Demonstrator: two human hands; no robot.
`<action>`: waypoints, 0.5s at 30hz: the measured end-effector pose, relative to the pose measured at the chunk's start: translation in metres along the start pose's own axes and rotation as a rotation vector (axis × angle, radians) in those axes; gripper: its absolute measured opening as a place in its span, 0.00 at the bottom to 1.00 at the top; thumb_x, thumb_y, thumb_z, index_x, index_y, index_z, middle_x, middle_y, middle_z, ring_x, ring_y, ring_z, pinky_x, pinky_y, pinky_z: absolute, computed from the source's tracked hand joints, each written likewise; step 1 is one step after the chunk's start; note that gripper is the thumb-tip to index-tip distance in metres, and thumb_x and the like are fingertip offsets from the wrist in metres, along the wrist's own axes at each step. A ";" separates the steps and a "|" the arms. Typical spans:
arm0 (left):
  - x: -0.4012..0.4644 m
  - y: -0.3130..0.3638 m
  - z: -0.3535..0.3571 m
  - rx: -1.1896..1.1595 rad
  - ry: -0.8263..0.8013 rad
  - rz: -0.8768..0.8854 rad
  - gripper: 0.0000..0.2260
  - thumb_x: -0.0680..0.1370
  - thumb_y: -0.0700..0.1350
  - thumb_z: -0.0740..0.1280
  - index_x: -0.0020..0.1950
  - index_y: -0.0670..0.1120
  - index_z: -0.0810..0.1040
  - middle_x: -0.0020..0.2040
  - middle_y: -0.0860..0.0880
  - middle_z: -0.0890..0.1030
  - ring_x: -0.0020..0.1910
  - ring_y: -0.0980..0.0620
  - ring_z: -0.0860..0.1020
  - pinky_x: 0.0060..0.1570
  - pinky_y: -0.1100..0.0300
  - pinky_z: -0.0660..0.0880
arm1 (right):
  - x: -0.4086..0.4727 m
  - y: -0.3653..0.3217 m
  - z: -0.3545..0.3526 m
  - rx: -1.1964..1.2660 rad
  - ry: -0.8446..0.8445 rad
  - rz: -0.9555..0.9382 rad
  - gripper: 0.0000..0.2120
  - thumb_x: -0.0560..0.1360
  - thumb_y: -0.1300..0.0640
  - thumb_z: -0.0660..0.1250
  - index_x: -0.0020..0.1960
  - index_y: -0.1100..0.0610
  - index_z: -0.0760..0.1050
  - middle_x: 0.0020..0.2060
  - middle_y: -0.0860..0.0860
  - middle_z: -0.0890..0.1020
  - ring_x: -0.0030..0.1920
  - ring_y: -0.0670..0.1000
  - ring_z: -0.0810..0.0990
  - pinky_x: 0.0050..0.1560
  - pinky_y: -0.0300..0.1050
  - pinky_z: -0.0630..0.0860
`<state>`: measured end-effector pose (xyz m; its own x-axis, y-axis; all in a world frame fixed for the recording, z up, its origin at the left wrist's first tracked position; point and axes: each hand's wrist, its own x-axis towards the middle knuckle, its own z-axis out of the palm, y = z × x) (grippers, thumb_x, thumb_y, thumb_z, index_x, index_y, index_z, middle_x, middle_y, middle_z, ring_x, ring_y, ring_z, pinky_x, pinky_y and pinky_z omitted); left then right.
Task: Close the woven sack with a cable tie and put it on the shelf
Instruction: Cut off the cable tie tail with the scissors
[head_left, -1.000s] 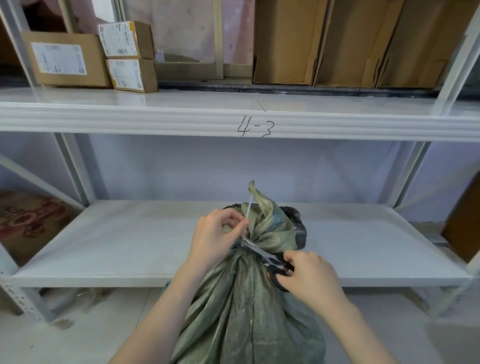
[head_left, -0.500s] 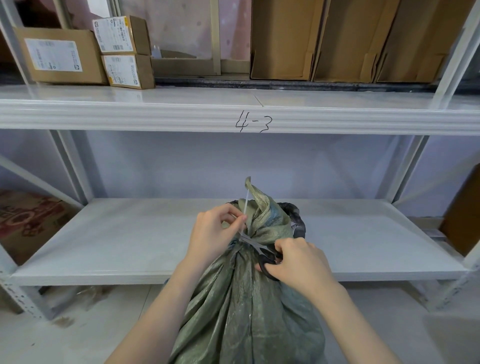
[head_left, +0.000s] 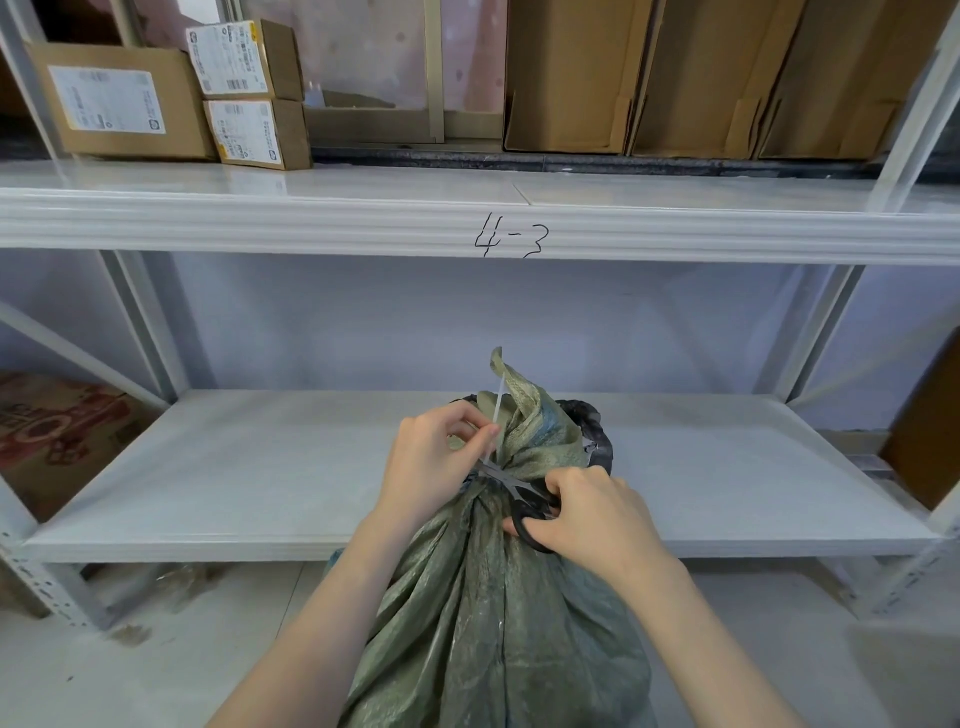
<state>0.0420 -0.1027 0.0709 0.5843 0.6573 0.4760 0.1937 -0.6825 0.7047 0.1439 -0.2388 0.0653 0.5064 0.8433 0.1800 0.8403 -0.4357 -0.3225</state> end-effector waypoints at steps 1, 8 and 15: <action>0.000 0.000 0.000 0.000 0.001 0.000 0.07 0.74 0.49 0.69 0.37 0.50 0.79 0.29 0.57 0.82 0.30 0.63 0.75 0.30 0.73 0.63 | 0.000 -0.001 0.000 0.004 -0.001 -0.001 0.25 0.66 0.35 0.68 0.28 0.50 0.59 0.29 0.47 0.69 0.43 0.57 0.76 0.36 0.44 0.66; -0.001 -0.001 0.000 0.008 -0.011 0.000 0.07 0.74 0.50 0.69 0.37 0.52 0.79 0.29 0.59 0.81 0.30 0.62 0.75 0.30 0.70 0.62 | 0.001 -0.004 -0.001 0.002 0.013 0.003 0.25 0.67 0.39 0.70 0.27 0.52 0.60 0.31 0.51 0.73 0.39 0.57 0.74 0.35 0.44 0.65; -0.001 -0.001 0.002 -0.031 0.000 -0.023 0.06 0.74 0.50 0.69 0.37 0.52 0.79 0.31 0.57 0.83 0.33 0.60 0.78 0.32 0.64 0.65 | 0.001 -0.008 -0.002 -0.032 -0.041 -0.001 0.27 0.68 0.41 0.71 0.26 0.53 0.58 0.25 0.49 0.65 0.34 0.57 0.68 0.32 0.45 0.63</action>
<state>0.0426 -0.1029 0.0687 0.5796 0.6728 0.4598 0.1828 -0.6572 0.7312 0.1382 -0.2351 0.0696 0.4979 0.8556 0.1415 0.8468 -0.4444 -0.2923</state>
